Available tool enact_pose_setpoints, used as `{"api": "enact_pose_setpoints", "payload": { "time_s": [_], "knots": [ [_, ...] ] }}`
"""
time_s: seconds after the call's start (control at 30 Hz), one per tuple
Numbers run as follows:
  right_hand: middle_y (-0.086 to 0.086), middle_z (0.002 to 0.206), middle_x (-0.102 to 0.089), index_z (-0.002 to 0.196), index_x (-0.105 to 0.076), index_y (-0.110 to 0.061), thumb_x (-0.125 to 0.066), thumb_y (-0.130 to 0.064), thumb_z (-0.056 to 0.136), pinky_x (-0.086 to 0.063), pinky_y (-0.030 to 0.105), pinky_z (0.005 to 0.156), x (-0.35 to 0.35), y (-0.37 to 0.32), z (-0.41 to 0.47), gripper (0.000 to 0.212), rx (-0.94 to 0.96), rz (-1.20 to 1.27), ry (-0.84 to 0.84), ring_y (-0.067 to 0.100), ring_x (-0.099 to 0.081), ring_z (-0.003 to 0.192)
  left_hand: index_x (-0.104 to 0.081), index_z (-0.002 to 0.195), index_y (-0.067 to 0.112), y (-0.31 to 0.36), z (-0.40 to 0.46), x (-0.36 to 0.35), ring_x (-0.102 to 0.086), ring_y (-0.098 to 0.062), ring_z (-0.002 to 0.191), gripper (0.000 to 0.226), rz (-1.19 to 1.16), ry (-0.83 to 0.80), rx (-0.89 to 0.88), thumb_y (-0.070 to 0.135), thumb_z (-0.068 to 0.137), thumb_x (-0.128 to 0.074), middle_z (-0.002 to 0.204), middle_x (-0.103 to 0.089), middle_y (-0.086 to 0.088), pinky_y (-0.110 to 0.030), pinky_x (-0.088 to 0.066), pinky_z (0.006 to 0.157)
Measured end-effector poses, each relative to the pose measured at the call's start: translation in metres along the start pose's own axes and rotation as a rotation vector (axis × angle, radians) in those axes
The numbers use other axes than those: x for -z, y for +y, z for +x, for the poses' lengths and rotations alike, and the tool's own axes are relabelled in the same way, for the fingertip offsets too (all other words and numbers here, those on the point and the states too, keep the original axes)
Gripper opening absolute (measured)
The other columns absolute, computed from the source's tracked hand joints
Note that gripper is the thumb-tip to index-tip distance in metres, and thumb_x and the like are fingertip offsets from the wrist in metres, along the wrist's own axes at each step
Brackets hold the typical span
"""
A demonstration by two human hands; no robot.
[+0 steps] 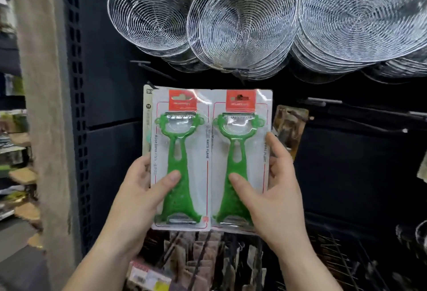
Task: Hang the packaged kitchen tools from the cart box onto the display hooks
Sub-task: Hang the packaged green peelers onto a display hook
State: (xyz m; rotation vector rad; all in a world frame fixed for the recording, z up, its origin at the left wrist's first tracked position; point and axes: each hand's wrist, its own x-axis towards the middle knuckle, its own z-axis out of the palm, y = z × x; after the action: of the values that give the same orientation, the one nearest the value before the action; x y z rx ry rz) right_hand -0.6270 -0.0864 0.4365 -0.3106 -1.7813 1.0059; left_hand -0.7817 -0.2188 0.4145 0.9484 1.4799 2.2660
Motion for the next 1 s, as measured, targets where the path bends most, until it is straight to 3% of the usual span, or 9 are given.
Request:
{"api": "enact_pose_setpoints", "payload": {
  "time_s": [0.13, 0.27, 0.4, 0.53, 0.57, 0.63, 0.7, 1.0],
  "knots": [
    [-0.024, 0.143, -0.049, 0.135, -0.034, -0.063, -0.08, -0.037, 0.069, -0.044, 0.045, 0.109, -0.009, 0.001, 0.006, 0.085, 0.0, 0.003, 0.013, 0.004, -0.048, 0.133, -0.057, 0.127, 0.025, 0.001, 0.012, 0.007, -0.072, -0.022, 0.108, 0.058, -0.007, -0.012, -0.015, 0.028, 0.071, -0.071, 0.117, -0.075, -0.002, -0.048, -0.053, 0.094],
    [-0.023, 0.145, -0.048, 0.133, -0.032, -0.068, -0.077, -0.045, 0.065, -0.043, 0.045, 0.11, -0.011, 0.001, 0.009, 0.085, 0.001, 0.003, 0.055, 0.005, -0.047, 0.135, -0.058, 0.124, 0.027, -0.002, 0.016, 0.008, -0.073, -0.021, 0.105, 0.054, -0.03, -0.037, 0.002, 0.025, 0.071, -0.07, 0.114, -0.076, -0.001, -0.046, -0.054, 0.091],
    [-0.025, 0.143, -0.049, 0.138, -0.033, -0.061, -0.083, -0.028, 0.074, -0.045, 0.043, 0.109, -0.012, 0.0, 0.011, 0.087, 0.004, -0.011, 0.062, 0.002, -0.049, 0.132, -0.056, 0.13, 0.023, -0.006, 0.021, 0.009, -0.073, -0.023, 0.106, 0.058, -0.046, -0.065, 0.021, 0.022, 0.073, -0.069, 0.116, -0.075, -0.004, -0.044, -0.057, 0.089],
    [-0.034, 0.142, -0.046, 0.145, -0.033, -0.051, -0.083, -0.021, 0.077, -0.042, 0.038, 0.112, -0.013, -0.003, 0.009, 0.089, 0.006, -0.04, 0.066, -0.007, -0.046, 0.132, -0.058, 0.126, 0.021, -0.008, 0.024, 0.013, -0.075, -0.022, 0.1, 0.055, -0.101, -0.079, 0.021, 0.019, 0.072, -0.069, 0.112, -0.076, -0.007, -0.027, -0.062, 0.069],
    [-0.033, 0.142, -0.046, 0.145, -0.033, -0.05, -0.082, -0.021, 0.076, -0.042, 0.038, 0.112, -0.013, -0.004, 0.008, 0.089, 0.002, -0.042, 0.069, -0.006, -0.046, 0.132, -0.059, 0.125, 0.022, -0.008, 0.024, 0.014, -0.075, -0.022, 0.099, 0.058, -0.116, -0.086, 0.021, 0.023, 0.069, -0.075, 0.112, -0.076, -0.007, -0.025, -0.061, 0.067],
    [-0.031, 0.143, -0.046, 0.146, -0.032, -0.051, -0.082, -0.024, 0.075, -0.043, 0.039, 0.111, -0.013, -0.004, 0.007, 0.09, 0.0, -0.05, 0.074, -0.003, -0.046, 0.133, -0.06, 0.124, 0.023, -0.007, 0.023, 0.017, -0.074, -0.021, 0.101, 0.086, -0.12, -0.101, 0.012, 0.043, 0.048, -0.095, 0.113, -0.076, -0.006, -0.023, -0.06, 0.068],
    [-0.033, 0.143, -0.046, 0.145, -0.032, -0.054, -0.082, -0.027, 0.075, -0.043, 0.041, 0.111, -0.014, -0.006, 0.007, 0.09, 0.0, -0.061, 0.07, -0.003, -0.046, 0.133, -0.062, 0.122, 0.025, -0.005, 0.023, 0.019, -0.074, -0.021, 0.102, 0.107, -0.123, -0.098, 0.007, 0.059, 0.028, -0.097, 0.115, -0.075, -0.006, -0.024, -0.06, 0.069],
    [-0.029, 0.143, -0.047, 0.145, -0.032, -0.054, -0.082, -0.027, 0.077, -0.047, 0.045, 0.107, -0.019, 0.007, 0.013, 0.088, -0.068, -0.048, 0.083, 0.003, -0.048, 0.133, -0.06, 0.124, 0.026, 0.0, 0.02, 0.024, -0.075, -0.022, 0.1, 0.112, -0.151, -0.108, 0.025, 0.06, 0.024, -0.097, 0.115, -0.075, -0.008, -0.026, -0.061, 0.068]
  ]
}}
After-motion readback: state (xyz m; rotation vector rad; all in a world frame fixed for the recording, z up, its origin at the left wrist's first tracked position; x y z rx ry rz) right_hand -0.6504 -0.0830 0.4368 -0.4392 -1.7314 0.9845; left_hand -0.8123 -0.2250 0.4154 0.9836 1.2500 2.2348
